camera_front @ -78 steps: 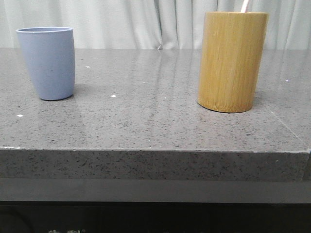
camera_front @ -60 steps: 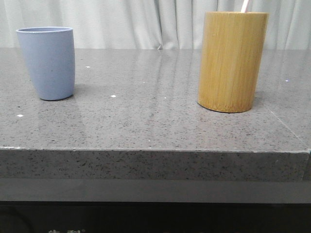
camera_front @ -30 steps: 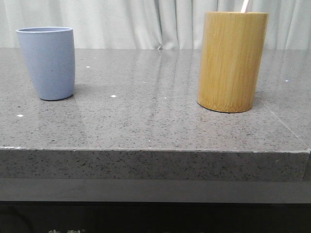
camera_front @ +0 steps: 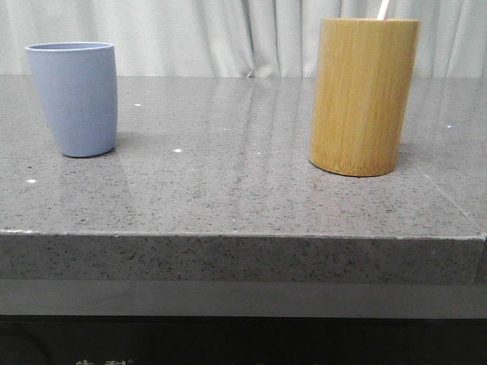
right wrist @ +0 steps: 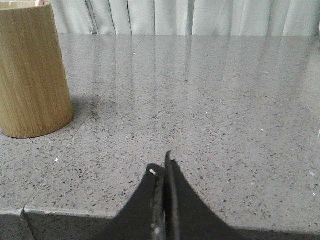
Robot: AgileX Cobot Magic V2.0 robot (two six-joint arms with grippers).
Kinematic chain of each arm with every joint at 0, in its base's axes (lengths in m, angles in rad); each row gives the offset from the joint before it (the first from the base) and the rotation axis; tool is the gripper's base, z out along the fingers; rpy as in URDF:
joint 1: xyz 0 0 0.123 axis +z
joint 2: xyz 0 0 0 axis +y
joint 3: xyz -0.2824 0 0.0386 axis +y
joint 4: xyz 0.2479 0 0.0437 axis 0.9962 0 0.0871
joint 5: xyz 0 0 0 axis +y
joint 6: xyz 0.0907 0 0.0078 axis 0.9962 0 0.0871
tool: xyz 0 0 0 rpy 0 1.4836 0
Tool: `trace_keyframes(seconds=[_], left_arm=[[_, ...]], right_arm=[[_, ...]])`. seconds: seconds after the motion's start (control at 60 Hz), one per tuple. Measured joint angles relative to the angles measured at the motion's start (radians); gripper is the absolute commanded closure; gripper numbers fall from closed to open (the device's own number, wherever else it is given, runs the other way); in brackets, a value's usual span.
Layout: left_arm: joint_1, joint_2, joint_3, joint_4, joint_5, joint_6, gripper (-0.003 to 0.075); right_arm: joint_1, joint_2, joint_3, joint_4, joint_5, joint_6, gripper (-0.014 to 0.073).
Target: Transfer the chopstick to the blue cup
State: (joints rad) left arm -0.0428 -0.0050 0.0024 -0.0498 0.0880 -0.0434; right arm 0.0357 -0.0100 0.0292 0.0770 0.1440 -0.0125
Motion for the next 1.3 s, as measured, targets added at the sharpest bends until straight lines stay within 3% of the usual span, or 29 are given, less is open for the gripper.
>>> trace_keyframes(seconds=[0.167,0.367,0.583,0.717,0.817,1.1,1.183,1.3], left_arm=[[0.000,0.000,0.000,0.000,-0.010,0.000,0.0739],[0.000,0.000,-0.014,0.000,-0.114,0.000,0.0739],[0.000,0.016,-0.200,0.000,-0.017,0.000,0.0739],[0.000,0.191,-0.386,0.000,0.103,0.000,0.0739],[0.000,0.327,-0.469,0.000,0.115,0.000,0.0739],[0.004,0.536,-0.537,0.000,0.120,0.000,0.0734],[0.004,0.541,-0.537,0.000,0.122,0.000,0.0671],[0.004,0.541,-0.537,0.000,0.122,0.000,0.0417]], right_arm=[[0.000,0.000,0.000,0.000,-0.031,0.000,0.0716],[0.000,0.000,-0.031,0.000,-0.108,0.000,0.0716],[0.000,0.017,-0.270,0.000,0.053,0.000,0.0716],[0.000,0.165,-0.447,0.000,0.192,0.000,0.0716],[0.000,0.292,-0.534,0.000,0.214,0.000,0.0716],[0.000,0.472,-0.605,0.000,0.214,0.000,0.0713],[0.000,0.476,-0.605,0.000,0.212,0.000,0.0666],[0.000,0.476,-0.607,0.000,0.210,0.000,0.0476]])
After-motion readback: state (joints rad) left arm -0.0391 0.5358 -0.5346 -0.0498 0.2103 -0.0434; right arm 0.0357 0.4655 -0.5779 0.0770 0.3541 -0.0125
